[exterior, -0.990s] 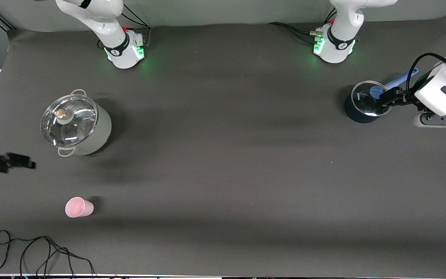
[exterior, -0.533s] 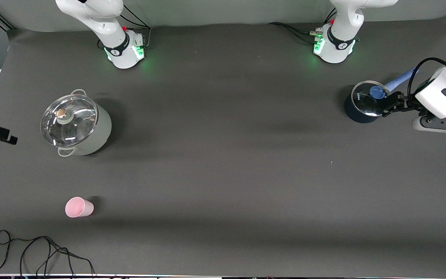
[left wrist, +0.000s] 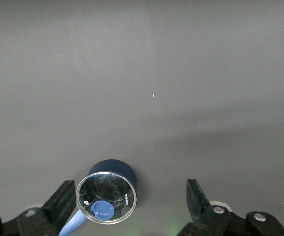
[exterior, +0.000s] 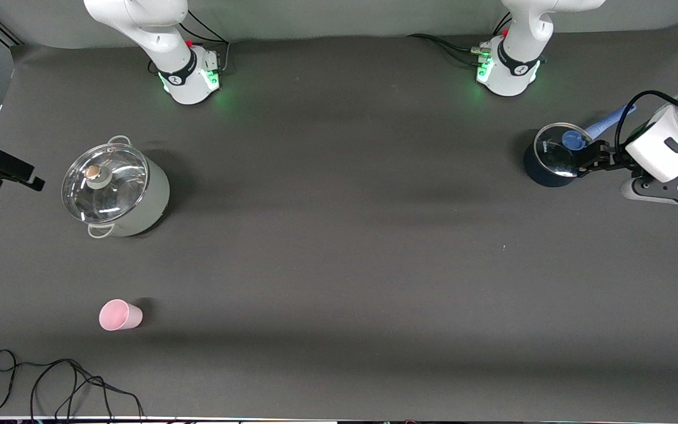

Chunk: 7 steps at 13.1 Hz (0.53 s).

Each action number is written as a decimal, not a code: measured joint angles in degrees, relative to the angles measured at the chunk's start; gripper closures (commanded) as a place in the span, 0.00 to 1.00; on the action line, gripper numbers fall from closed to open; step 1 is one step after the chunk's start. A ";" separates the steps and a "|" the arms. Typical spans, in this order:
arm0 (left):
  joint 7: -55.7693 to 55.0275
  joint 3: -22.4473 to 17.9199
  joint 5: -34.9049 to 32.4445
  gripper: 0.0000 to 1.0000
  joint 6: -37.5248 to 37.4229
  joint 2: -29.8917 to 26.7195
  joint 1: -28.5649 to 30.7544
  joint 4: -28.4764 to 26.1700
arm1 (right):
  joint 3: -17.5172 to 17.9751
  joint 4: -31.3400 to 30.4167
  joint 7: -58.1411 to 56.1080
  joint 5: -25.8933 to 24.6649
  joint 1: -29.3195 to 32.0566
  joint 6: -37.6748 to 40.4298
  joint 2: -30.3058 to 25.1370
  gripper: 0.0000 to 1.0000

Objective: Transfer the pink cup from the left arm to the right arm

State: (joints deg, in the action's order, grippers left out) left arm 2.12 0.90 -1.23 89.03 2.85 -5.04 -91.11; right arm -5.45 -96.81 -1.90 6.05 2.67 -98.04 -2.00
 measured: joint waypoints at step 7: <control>0.19 -0.05 0.01 0.00 -0.16 0.00 -0.01 -0.09 | -0.02 0.88 1.16 -1.68 -3.39 -0.79 -0.01 0.00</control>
State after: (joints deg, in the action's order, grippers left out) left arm 2.31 0.85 -1.22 88.87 2.85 -5.06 -91.19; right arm -5.47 -95.93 -0.74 4.37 -0.72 -98.83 -2.01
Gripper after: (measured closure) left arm 0.000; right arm 0.000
